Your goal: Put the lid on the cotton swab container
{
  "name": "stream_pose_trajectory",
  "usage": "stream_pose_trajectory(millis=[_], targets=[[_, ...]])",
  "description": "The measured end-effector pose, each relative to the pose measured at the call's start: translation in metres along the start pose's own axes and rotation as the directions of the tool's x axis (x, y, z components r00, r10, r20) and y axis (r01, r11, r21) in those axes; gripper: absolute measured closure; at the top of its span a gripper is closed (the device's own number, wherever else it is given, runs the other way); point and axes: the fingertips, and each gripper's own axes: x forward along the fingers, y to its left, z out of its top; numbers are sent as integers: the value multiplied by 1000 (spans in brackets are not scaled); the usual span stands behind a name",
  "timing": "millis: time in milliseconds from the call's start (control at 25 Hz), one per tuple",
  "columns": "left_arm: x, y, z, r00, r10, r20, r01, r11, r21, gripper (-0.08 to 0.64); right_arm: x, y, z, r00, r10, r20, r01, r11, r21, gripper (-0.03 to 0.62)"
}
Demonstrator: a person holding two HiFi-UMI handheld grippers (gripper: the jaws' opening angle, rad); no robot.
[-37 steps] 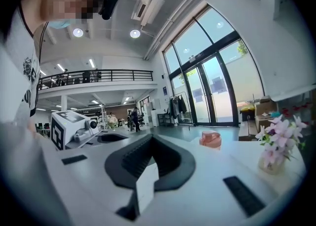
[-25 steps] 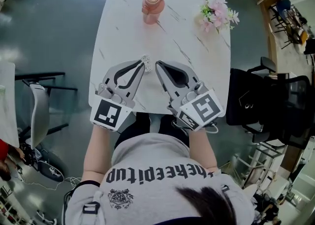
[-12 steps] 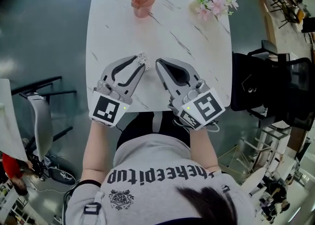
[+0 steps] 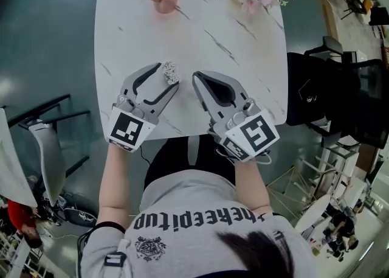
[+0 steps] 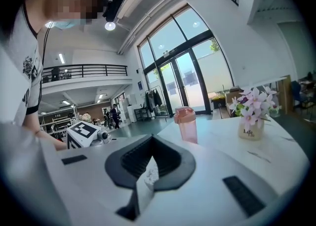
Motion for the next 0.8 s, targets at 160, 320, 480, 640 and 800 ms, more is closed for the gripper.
stream_pose_trajectory(millis=[160,320,480,640,800], targets=[[6,-1,-18,999,-25,-40,26,1000,18,296,0,-5,-9,1000,-8,-12,8,1000,12,581],[11,-1,-34,997,-32,-72,34,999,31,261,1,-9,-19,999,-18,-26,19,1000,25,581],[15,0,-43,996,-38,-76,39,999,20,245,1,-11,-27,999,-24,-38,26,999,35,581],[19,0,-52,995,-47,-89,50,998,30,235,1,-12,-33,999,-26,-48,28,999,38,581],[23,-1,-60,993,-62,-102,67,997,44,232,1,-15,-40,998,-33,-61,36,999,39,581]])
